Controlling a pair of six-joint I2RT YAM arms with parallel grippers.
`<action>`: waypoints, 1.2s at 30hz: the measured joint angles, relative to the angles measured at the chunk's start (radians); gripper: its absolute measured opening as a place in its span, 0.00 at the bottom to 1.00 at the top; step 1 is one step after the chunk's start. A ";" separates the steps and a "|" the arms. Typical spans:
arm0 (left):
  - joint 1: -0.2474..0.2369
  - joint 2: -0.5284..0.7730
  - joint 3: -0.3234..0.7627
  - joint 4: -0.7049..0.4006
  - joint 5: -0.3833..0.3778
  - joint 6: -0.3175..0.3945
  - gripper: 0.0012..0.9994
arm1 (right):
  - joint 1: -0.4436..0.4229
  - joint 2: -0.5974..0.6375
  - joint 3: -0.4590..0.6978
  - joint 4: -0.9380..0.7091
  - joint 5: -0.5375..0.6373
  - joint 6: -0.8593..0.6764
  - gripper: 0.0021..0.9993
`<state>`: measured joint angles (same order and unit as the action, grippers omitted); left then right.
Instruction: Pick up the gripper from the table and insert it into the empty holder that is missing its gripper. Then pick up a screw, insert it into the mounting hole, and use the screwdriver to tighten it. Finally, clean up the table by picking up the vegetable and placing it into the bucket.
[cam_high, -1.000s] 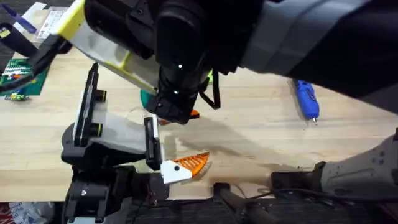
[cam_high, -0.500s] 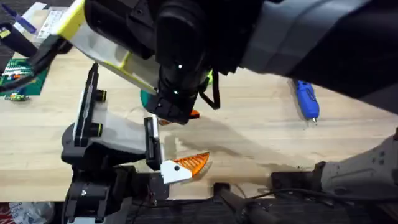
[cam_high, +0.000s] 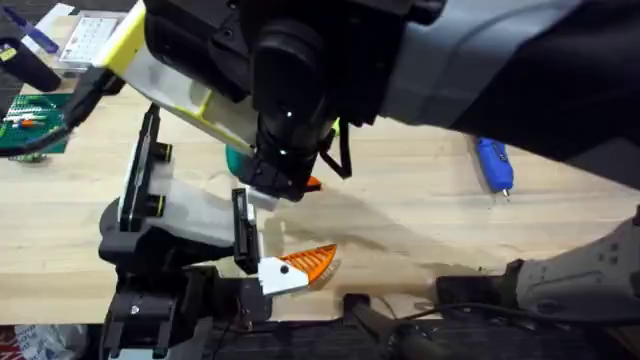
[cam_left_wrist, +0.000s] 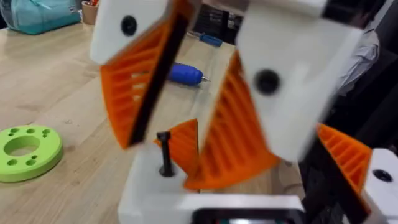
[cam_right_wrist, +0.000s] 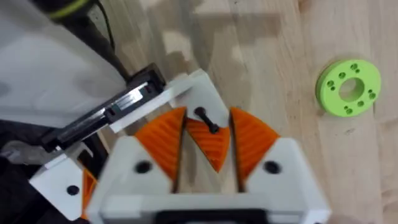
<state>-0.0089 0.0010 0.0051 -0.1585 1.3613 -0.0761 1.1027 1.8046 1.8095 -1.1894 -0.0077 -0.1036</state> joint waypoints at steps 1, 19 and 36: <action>0.000 0.000 0.000 0.000 0.000 0.000 0.99 | 0.000 0.000 0.000 0.001 0.000 0.000 0.47; 0.000 0.000 0.000 0.001 0.000 0.016 0.99 | -0.002 -0.023 -0.014 -0.005 0.012 0.000 0.97; 0.000 0.000 0.000 0.001 0.000 0.016 0.99 | -0.001 -0.044 -0.014 0.030 0.004 0.014 0.59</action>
<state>-0.0090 0.0006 0.0051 -0.1577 1.3617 -0.0597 1.1015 1.7607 1.7958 -1.1598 -0.0038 -0.0893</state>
